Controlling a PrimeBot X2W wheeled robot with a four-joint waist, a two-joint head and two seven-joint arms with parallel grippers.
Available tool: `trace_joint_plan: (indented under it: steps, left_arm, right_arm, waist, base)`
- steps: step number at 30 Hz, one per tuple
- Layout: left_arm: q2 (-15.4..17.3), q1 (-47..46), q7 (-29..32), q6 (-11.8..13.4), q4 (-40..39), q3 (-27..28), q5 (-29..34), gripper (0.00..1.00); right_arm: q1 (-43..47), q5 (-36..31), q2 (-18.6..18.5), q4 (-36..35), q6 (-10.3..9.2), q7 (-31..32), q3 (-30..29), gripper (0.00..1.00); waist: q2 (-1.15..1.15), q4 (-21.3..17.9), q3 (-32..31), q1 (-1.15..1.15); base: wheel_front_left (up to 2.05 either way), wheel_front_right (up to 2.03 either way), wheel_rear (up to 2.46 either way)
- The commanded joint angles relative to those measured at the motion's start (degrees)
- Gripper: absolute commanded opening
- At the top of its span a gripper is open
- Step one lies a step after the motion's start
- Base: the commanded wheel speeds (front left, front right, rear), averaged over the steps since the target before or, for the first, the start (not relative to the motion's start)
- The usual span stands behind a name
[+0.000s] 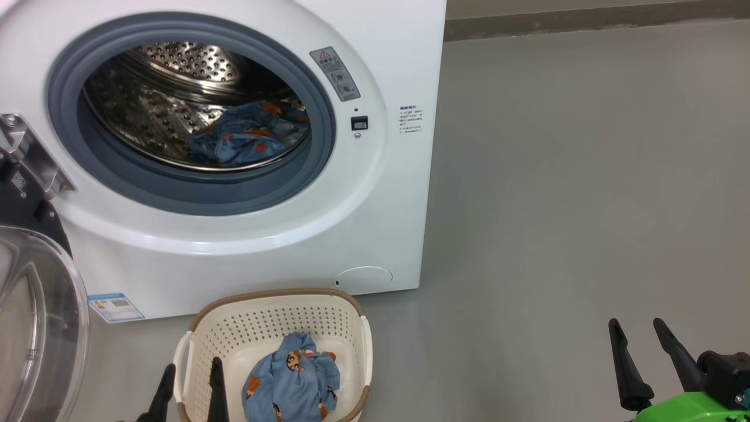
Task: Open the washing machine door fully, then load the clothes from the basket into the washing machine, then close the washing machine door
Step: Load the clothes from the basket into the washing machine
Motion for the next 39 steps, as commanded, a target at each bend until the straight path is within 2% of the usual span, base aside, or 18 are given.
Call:
trace_joint_plan:
  steps: [1,18,26,32,39]
  left_arm:
    - [0.53,-0.88,-0.28,0.24,-1.4,1.88,0.05,1.0]
    - [-0.2,-1.59,-0.36,-0.15,0.74,1.05,-0.49,1.0]
    - [-0.7,-4.42,1.45,-1.39,4.35,-0.38,-0.99,1.0]
    - [-1.92,-10.56,2.53,-4.2,11.4,-1.36,-2.07,1.0]
    - [-3.6,-23.0,6.0,-9.61,25.48,-3.14,-3.25,1.0]
  right_arm:
    - [-1.26,-0.84,-0.86,-1.82,0.25,0.01,1.45,1.0]
    - [-0.96,-0.77,-0.86,-1.57,0.25,0.26,1.66,1.0]
    - [-1.95,-0.5,-0.86,-2.28,0.25,0.32,1.99,1.0]
    - [-3.6,0.18,-0.86,-2.86,0.25,0.18,1.91,1.0]
    - [-7.02,0.82,-0.86,-3.42,0.25,-0.81,2.37,1.0]
  waist:
    - [0.0,0.01,0.15,0.0]
    - [0.0,0.14,-0.5,0.0]
    - [0.0,-0.9,2.64,0.0]
    - [0.0,-2.08,7.62,0.0]
    - [0.0,-3.55,15.97,0.0]
  base:
    - [0.0,0.0,0.0]
    - [0.0,0.0,0.0]
    - [0.0,0.0,0.0]
    - [0.0,0.0,0.0]
    - [0.0,0.0,0.0]
